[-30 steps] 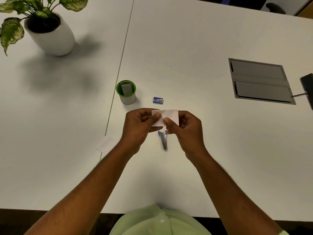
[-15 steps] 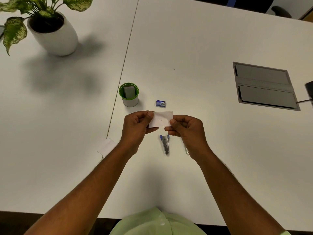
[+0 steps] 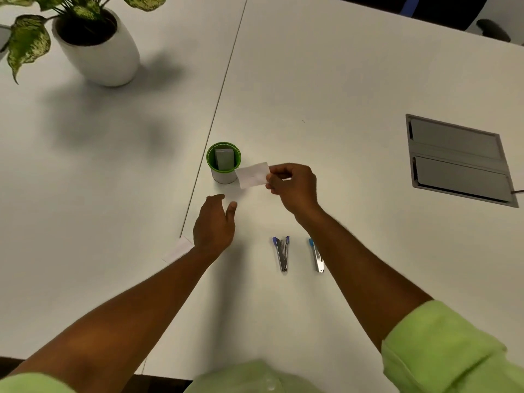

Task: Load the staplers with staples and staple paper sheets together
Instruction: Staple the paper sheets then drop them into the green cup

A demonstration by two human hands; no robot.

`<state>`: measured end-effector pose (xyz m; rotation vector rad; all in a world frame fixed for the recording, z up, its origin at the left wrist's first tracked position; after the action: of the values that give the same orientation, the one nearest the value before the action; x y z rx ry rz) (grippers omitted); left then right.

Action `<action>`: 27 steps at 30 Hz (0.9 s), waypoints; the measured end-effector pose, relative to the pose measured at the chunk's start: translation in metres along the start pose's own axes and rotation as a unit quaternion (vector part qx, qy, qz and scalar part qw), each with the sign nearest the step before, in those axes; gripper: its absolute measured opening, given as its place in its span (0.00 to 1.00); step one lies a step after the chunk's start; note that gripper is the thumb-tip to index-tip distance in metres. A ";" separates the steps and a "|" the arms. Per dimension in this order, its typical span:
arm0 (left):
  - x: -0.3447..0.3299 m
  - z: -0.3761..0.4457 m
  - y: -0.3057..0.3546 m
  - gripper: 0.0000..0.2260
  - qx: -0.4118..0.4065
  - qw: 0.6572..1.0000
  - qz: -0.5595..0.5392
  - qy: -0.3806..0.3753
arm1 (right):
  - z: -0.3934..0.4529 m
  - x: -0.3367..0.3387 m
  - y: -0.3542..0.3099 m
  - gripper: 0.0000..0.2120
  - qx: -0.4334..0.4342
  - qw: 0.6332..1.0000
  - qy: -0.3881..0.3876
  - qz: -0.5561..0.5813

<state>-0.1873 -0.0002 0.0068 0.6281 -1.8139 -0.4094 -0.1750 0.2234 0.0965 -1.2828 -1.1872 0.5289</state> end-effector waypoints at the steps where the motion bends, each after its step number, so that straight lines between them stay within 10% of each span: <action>1: -0.009 0.004 -0.005 0.25 -0.017 0.999 0.037 -0.012 | 0.010 -0.007 -0.005 0.05 0.018 0.999 -0.004 -0.034; 22: -0.079 0.030 -0.064 0.32 -0.116 0.974 0.188 -0.046 | 0.085 -0.141 -0.053 0.10 0.319 0.820 -0.147 -0.452; 27: -0.078 0.030 -0.063 0.32 -0.119 0.975 0.178 -0.055 | 0.086 -0.138 -0.053 0.11 0.313 0.829 -0.141 -0.441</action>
<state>-0.1839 -0.0046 -0.0974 0.1121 -1.8994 -0.4147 -0.3166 0.1297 0.0805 -0.0231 -1.5232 0.3549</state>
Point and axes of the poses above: each hand's wrist, its own z-axis towards the middle knuckle, its own x-axis out of the back of the hand, y = z × x, the point moved 10 cm from there along z, towards the middle knuckle, and after that the axes turned 9 degrees about x, right-handed, at the moved point
